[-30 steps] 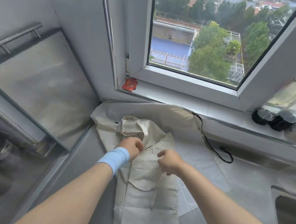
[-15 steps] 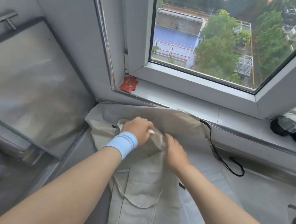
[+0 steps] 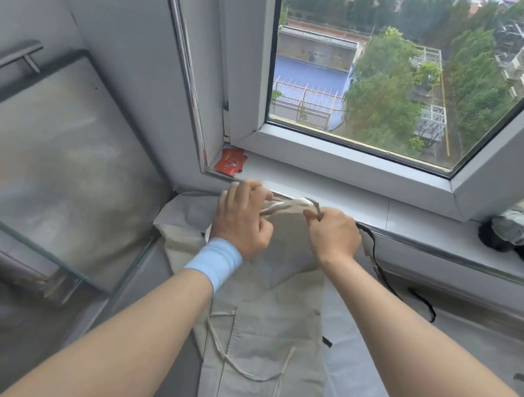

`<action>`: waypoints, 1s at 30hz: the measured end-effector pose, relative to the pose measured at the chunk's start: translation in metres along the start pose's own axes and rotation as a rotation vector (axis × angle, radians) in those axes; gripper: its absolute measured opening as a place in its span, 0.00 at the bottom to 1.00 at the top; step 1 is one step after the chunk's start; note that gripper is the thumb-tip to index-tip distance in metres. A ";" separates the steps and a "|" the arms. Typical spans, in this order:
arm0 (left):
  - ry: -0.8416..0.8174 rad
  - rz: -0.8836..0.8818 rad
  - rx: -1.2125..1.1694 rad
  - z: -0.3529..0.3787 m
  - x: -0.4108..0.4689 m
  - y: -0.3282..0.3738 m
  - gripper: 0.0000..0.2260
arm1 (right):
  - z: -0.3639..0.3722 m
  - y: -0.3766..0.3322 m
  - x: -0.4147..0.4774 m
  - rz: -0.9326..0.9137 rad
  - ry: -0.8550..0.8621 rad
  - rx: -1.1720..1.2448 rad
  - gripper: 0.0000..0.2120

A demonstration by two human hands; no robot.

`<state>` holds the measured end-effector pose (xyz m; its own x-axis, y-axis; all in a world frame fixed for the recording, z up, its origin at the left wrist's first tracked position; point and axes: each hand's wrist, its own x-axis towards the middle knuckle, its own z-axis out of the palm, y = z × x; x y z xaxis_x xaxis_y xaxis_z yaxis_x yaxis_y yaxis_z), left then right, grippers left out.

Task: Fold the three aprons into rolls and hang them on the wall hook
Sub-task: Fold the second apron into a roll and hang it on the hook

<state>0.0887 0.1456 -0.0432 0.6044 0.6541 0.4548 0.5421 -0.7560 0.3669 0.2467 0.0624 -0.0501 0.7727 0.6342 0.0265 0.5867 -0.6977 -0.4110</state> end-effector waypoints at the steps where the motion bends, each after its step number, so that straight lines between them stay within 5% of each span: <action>1: 0.026 0.082 0.026 0.001 -0.011 0.002 0.13 | -0.002 0.000 0.004 0.012 0.008 0.017 0.19; 3: -0.088 0.257 -0.033 0.013 -0.036 0.005 0.08 | -0.006 0.001 0.007 0.021 0.020 0.089 0.15; 5: -0.414 0.332 -0.013 0.030 -0.058 0.008 0.10 | -0.006 0.001 -0.001 0.019 0.030 0.191 0.12; 7: -0.768 0.252 0.151 0.044 -0.076 0.007 0.16 | 0.002 0.004 -0.022 -0.069 0.079 0.228 0.25; 9: -0.934 0.129 0.308 0.051 -0.089 0.002 0.22 | 0.016 0.014 -0.049 -0.271 0.193 0.142 0.32; 11: -0.992 0.048 0.361 0.052 -0.096 -0.004 0.27 | 0.032 0.030 -0.075 -0.506 0.215 0.030 0.31; 14: -0.962 0.001 0.283 0.044 -0.101 -0.003 0.27 | 0.058 0.057 -0.105 -0.780 0.011 -0.098 0.22; 17: -0.840 -0.024 0.190 0.032 -0.109 0.005 0.27 | 0.070 0.075 -0.126 -0.661 -0.326 -0.286 0.20; 20: -0.742 -0.029 0.120 0.019 -0.125 0.011 0.22 | 0.063 0.079 -0.137 -0.505 -0.581 -0.407 0.30; 25: -0.856 -0.049 0.071 -0.003 -0.170 0.020 0.13 | 0.042 0.080 -0.171 -0.487 -0.441 -0.327 0.30; 30: -1.057 -0.129 0.108 -0.016 -0.232 0.017 0.17 | 0.032 0.094 -0.239 -0.518 -0.359 -0.319 0.20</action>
<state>-0.0517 -0.0192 -0.1296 0.7099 0.4582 -0.5349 0.6558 -0.7069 0.2650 0.1097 -0.1441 -0.1244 0.2791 0.9436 -0.1778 0.9424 -0.3047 -0.1380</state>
